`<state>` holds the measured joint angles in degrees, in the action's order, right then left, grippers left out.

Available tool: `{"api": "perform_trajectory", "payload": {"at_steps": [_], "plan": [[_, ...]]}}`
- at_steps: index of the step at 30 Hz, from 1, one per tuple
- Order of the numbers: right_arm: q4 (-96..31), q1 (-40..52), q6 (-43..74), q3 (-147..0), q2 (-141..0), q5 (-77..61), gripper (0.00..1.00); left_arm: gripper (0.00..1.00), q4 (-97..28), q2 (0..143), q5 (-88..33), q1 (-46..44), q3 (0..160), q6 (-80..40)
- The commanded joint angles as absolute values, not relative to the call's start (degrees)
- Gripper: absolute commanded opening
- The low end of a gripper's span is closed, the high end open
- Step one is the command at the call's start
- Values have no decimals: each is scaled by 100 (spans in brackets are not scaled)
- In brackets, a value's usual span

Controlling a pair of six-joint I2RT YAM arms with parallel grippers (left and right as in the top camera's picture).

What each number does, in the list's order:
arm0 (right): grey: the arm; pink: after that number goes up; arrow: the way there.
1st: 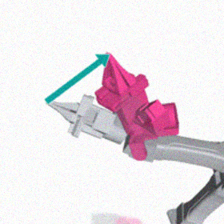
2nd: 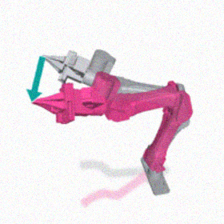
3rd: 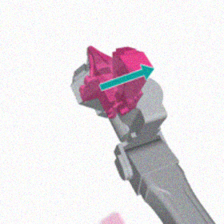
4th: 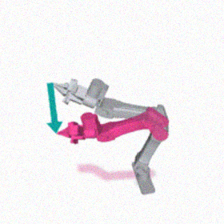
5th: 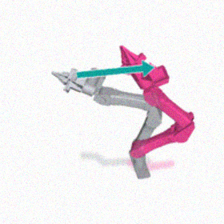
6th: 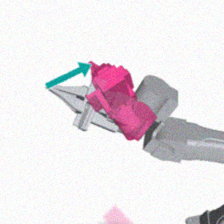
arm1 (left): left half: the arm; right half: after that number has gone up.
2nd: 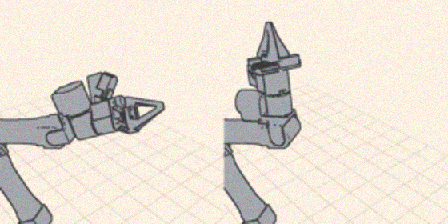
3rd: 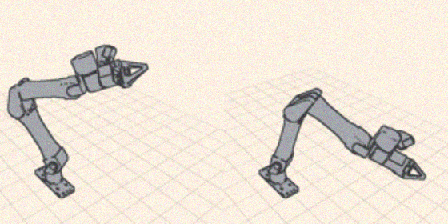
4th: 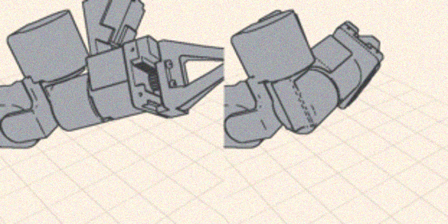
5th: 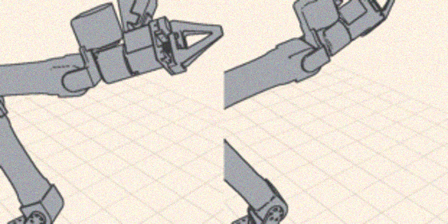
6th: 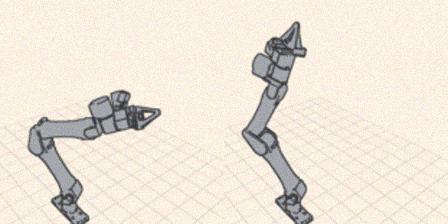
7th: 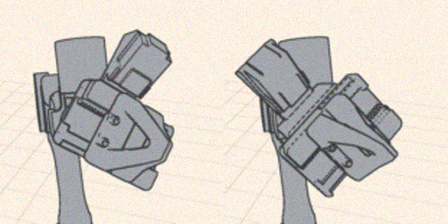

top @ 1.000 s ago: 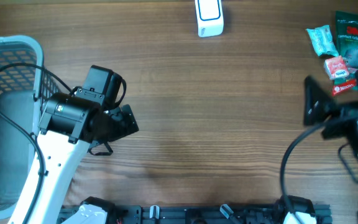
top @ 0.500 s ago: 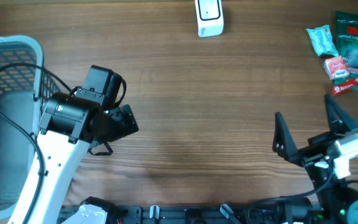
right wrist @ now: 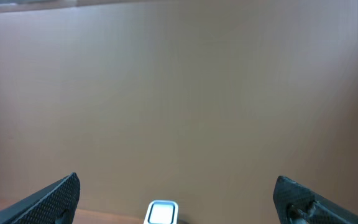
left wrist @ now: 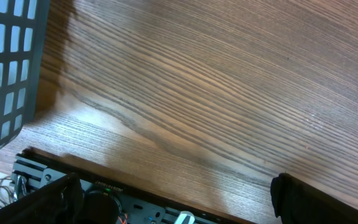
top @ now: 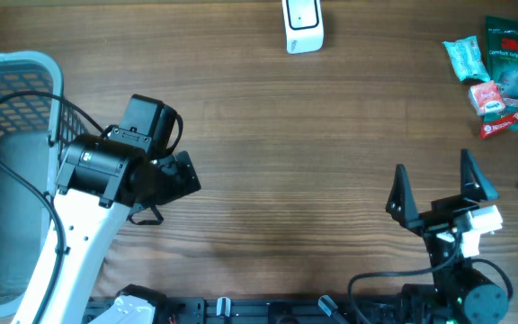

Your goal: Scan the item barcode

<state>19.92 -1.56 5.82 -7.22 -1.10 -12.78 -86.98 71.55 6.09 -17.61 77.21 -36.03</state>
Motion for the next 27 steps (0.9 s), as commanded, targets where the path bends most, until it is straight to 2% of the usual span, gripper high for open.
{"api": "perform_trajectory", "payload": {"at_steps": [1,4,14,19,27], "plan": [[2043,-71,803,-473,-19,-628,100,100,-8702,7113,622,-1741,7730,-3514],[2099,-71,1116,-38,-19,-543,100,100,-8702,7113,622,-1741,7732,-3514],[30,-69,1350,-27,-14,-36,100,100,-8702,7113,622,-1741,7730,-3514],[-8,-69,819,-27,-14,-263,100,100,-8702,7113,622,-1741,7730,-3514],[10,-56,808,-30,-27,-274,100,100,-8702,7113,622,-1741,7732,-3514]]}}
